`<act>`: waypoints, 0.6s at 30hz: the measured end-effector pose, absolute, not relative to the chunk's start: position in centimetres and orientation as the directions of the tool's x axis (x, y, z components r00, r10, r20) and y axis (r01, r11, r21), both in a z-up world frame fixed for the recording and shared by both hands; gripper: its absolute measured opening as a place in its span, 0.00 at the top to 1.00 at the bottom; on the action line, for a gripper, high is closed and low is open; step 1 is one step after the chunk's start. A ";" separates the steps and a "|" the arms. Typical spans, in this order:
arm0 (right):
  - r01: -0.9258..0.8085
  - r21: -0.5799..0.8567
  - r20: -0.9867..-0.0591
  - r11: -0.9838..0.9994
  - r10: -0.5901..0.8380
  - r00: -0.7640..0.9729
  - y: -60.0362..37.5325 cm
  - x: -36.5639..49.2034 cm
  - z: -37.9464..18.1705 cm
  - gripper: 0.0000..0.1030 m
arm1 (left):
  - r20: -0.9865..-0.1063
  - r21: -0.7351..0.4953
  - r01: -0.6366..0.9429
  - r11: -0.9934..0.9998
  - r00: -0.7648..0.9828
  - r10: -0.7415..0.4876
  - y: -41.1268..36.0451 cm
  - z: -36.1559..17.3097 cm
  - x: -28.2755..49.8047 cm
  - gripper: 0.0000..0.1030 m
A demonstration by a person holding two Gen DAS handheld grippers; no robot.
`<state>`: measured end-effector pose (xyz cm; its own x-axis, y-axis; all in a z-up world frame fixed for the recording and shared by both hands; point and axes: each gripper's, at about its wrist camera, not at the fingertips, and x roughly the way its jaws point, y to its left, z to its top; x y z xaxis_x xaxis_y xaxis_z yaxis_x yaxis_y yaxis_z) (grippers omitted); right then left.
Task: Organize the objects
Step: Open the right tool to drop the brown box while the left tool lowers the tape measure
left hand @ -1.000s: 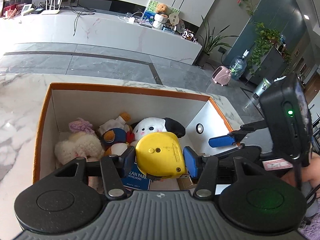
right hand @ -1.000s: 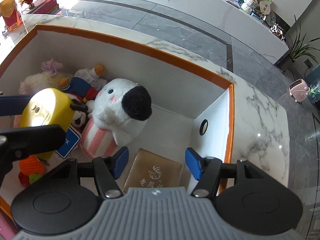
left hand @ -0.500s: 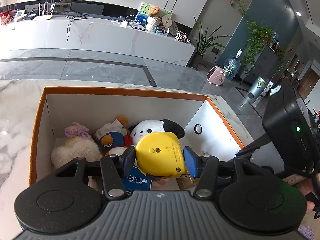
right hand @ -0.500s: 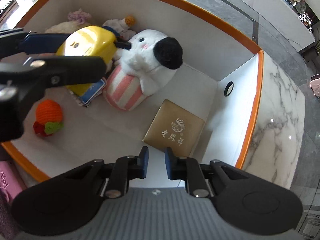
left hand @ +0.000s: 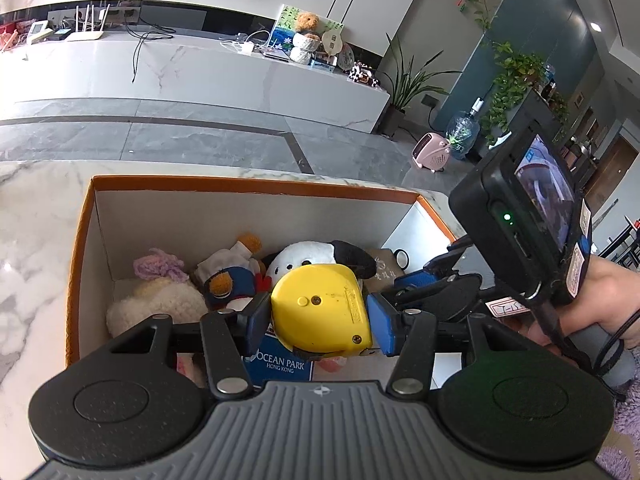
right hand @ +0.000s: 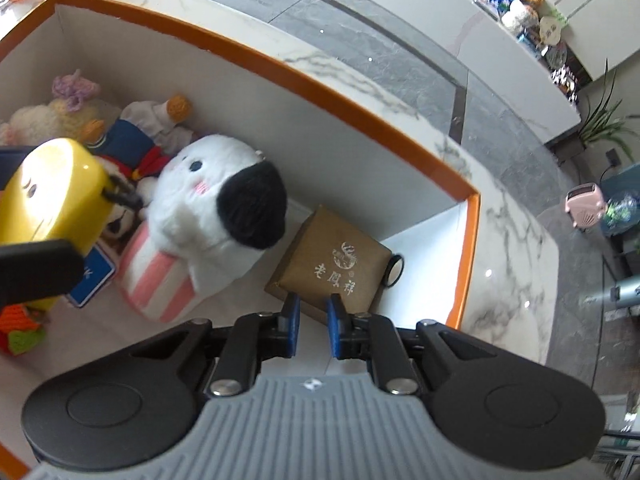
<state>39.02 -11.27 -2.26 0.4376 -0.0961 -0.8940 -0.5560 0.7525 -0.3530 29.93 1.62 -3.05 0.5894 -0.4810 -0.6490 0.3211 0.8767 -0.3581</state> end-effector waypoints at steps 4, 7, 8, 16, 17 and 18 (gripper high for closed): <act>-0.574 -0.406 -0.867 0.711 -0.101 0.488 -10.7 38.4 -3.0 0.84 | -0.656 -0.352 0.336 0.873 0.576 -0.487 1.2 -3.2 29.9 0.41; -0.577 -0.399 -0.866 0.712 -0.087 0.492 -11.2 37.7 -3.2 0.84 | -0.657 -0.346 0.356 0.868 0.569 -0.495 0.6 -3.1 29.6 0.41; -0.576 -0.386 -0.868 0.721 -0.073 0.491 -11.4 37.5 -2.8 0.84 | -0.658 -0.345 0.361 0.867 0.566 -0.497 0.4 -3.0 29.5 0.41; -0.503 -0.337 -0.802 0.796 0.038 0.596 -16.2 35.8 2.9 0.83 | -0.716 -0.302 0.404 0.863 0.502 -0.485 -3.6 -3.2 30.2 0.41; -0.486 -0.327 -0.793 0.811 0.044 0.607 -17.0 36.0 3.5 0.83 | -0.728 -0.299 0.406 0.864 0.488 -0.481 -4.4 -3.3 30.4 0.41; -0.468 -0.319 -0.786 0.824 0.046 0.616 -17.7 35.9 3.9 0.83 | -0.738 -0.299 0.408 0.863 0.475 -0.480 -5.1 -3.3 30.7 0.41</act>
